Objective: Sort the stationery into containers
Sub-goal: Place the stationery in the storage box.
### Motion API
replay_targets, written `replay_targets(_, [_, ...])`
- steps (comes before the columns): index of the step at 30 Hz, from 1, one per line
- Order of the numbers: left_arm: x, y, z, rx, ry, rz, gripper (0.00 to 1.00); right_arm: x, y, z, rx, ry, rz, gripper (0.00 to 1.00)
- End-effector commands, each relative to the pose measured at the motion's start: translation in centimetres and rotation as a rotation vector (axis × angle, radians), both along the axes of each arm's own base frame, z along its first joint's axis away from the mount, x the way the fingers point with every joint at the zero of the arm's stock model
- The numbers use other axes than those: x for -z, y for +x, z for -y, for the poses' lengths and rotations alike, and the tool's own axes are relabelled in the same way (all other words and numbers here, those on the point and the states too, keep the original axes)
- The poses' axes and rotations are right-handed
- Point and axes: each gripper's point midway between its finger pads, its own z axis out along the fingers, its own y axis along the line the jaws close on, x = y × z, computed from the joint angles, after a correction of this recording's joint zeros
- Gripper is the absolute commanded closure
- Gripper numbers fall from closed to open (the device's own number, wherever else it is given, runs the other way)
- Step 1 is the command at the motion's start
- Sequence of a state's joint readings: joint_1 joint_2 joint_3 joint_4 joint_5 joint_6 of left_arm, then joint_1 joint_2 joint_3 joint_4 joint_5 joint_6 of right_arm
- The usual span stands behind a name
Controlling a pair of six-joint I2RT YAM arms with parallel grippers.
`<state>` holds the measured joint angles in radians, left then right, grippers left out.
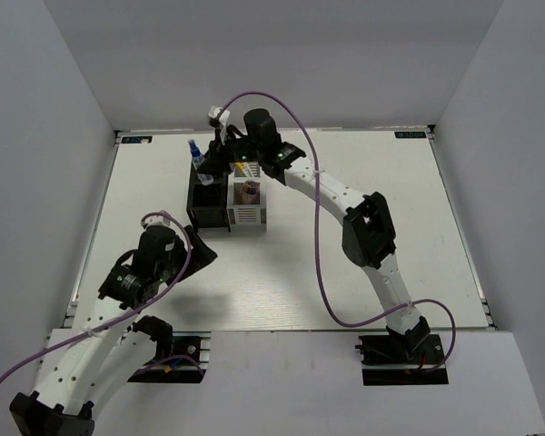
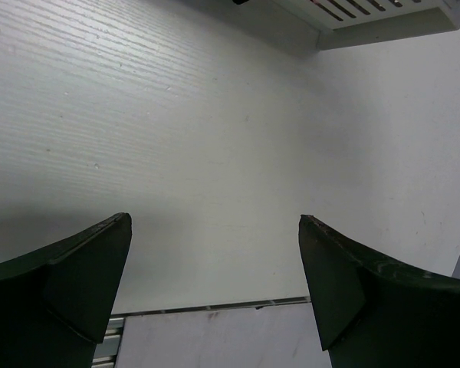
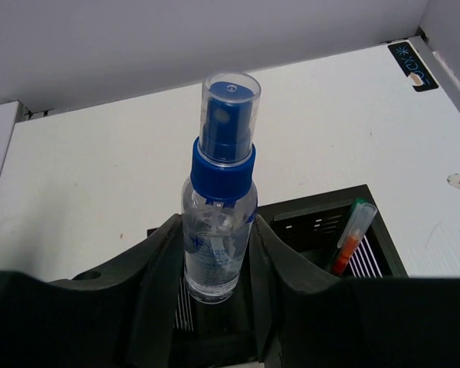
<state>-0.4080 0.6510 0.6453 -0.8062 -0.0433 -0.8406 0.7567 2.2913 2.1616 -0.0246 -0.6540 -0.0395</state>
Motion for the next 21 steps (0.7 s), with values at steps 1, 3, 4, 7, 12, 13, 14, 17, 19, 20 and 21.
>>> replay_targets(1, [0.0, -0.7, -0.2, -0.002, 0.001, -0.024, 0.0, -0.8, 0.3, -1.8, 0.0, 0.073, 0.06, 0.97])
replay_targets(3, [0.0, -0.8, -0.4, -0.009, 0.007, -0.023, 0.0, 0.4, -0.3, -2.5, -0.017, 0.056, 0.054, 0.94])
replay_targets(4, [-0.2, -0.9, -0.4, -0.009, 0.003, -0.014, 0.0, 0.6, -0.3, -2.4, -0.017, 0.053, 0.062, 0.94])
replay_targets(7, [-0.4, -0.9, -0.4, -0.015, -0.007, -0.008, 0.0, 2.3, -0.1, -2.4, -0.008, 0.028, 0.056, 0.9])
replay_targets(12, [-0.4, -1.1, -0.5, -0.015, -0.007, -0.008, 0.0, 4.1, 0.6, -2.1, 0.015, -0.016, 0.08, 0.75])
replay_targets(13, [-0.4, -1.1, -0.5, -0.015, -0.007, -0.008, 0.0, 4.6, 0.4, -1.9, 0.014, -0.031, 0.071, 0.69])
replay_targets(14, [-0.4, -1.1, -0.5, -0.015, -0.007, -0.008, 0.0, 4.8, 0.5, -1.8, 0.022, -0.038, 0.071, 0.62])
replay_targets(17, [-0.4, -1.0, -0.6, -0.022, -0.001, -0.005, 0.0, 4.7, 0.4, -1.3, 0.019, -0.053, 0.084, 0.48])
replay_targets(19, [-0.2, -0.9, -0.6, -0.022, -0.002, -0.003, 0.0, 4.8, 0.0, -1.1, 0.013, -0.063, 0.091, 0.42])
replay_targets(20, [-0.2, -0.9, -0.6, -0.022, -0.002, -0.003, 0.0, 4.5, 0.0, -0.9, 0.014, -0.064, 0.095, 0.4])
replay_targets(21, [-0.4, -0.8, -0.4, -0.015, -0.011, 0.003, 0.0, 4.6, -0.1, -0.8, 0.013, -0.067, 0.095, 0.4])
